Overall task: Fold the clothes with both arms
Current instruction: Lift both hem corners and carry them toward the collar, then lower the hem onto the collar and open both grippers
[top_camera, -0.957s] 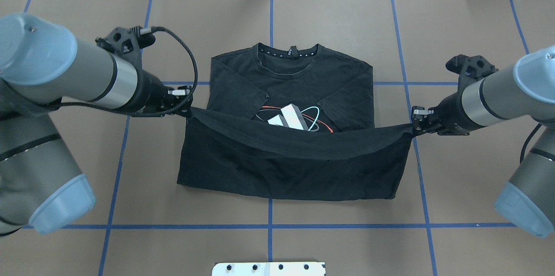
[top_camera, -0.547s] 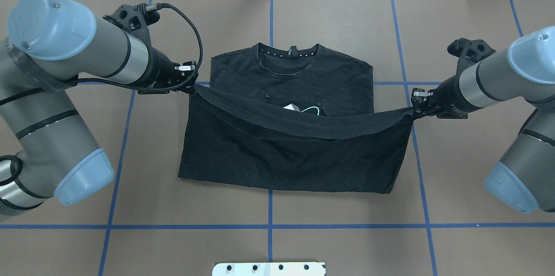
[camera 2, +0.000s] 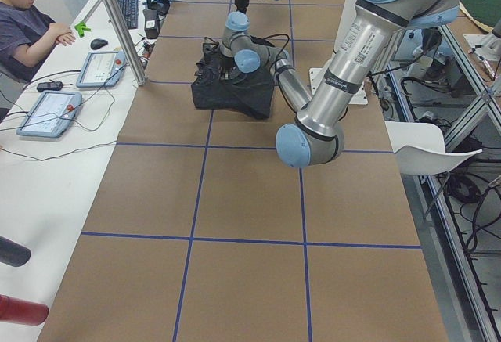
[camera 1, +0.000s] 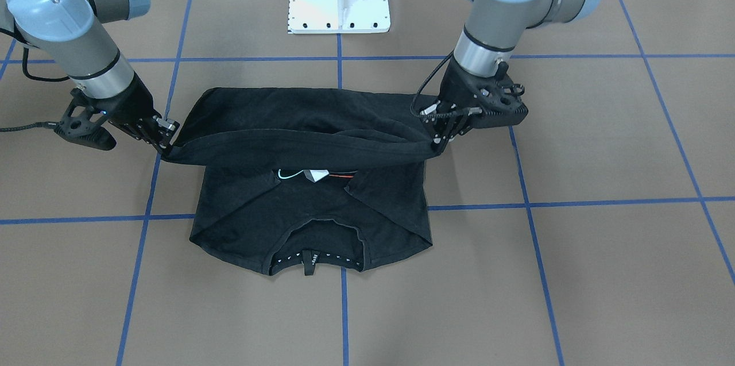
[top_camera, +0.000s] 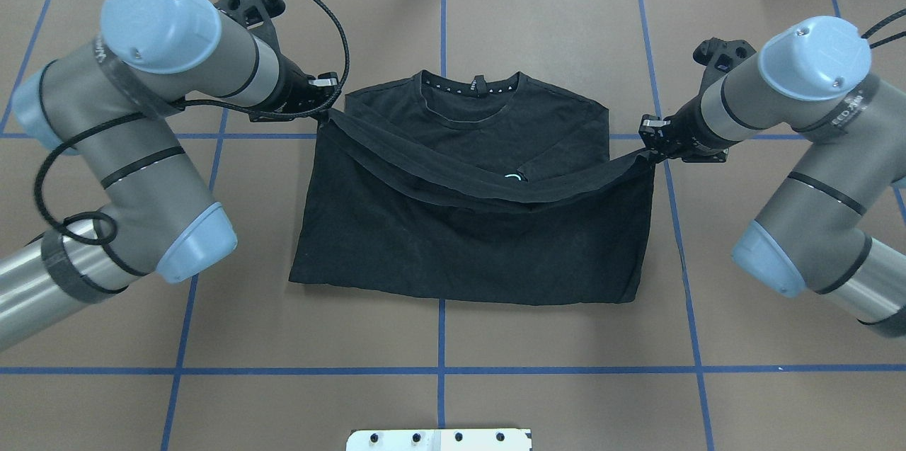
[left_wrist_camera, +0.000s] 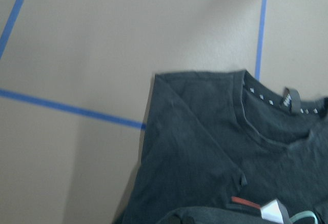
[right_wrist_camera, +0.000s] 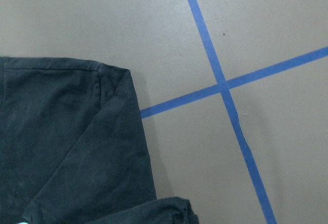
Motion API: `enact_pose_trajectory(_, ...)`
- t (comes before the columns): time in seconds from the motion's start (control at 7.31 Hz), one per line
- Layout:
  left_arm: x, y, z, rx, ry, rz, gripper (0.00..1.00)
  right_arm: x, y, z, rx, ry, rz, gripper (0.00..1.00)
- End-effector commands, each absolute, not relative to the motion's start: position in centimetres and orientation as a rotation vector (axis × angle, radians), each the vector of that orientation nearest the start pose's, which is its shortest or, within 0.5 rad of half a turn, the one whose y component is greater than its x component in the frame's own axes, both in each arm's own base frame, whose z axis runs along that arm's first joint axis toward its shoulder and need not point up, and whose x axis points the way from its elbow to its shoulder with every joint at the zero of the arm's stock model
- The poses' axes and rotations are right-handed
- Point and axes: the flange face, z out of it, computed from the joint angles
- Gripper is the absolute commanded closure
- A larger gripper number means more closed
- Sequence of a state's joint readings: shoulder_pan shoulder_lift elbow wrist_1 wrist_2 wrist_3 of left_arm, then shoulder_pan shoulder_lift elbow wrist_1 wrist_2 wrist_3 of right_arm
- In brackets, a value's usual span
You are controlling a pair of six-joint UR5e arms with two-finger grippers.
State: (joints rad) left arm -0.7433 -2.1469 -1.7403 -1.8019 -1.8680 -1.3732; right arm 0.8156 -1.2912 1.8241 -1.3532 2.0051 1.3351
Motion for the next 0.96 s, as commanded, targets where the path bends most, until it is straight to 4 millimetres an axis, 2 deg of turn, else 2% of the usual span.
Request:
enact_pose_trajectory(0.0,41.9,-56.0,26.2,0.232,0.981,-0.391,1.0,-34.3,-51.3,38.2,0.019,-0.819,0.391,1.0)
enact_pose_trajectory(0.14,41.5,-57.0,27.1,0.255,0.967,-0.37,1.0,-33.6,-52.2,38.6,0.032,-0.81,0.382,1.0)
enact_pose_trajectory(0.27,41.7,-57.4,27.8,0.255,0.951,-0.365,1.0,-33.9,-53.0,39.3,0.029,-0.799,0.386,1.0)
enact_pose_trajectory(0.55,42.7,-58.6,27.8,0.271,0.927,-0.377,1.0,-35.6,-55.9,38.4,0.028,-0.793,0.397,1.0)
enact_pose_trajectory(0.68,43.3,-59.2,28.1,0.268,0.919,-0.382,1.0,-36.2,-56.6,39.1,0.021,-0.78,0.402,1.0)
enact_pose_trajectory(0.82,43.8,-59.8,29.4,0.272,0.924,-0.38,1.0,-36.4,-56.8,39.9,0.015,-0.766,0.401,1.0)
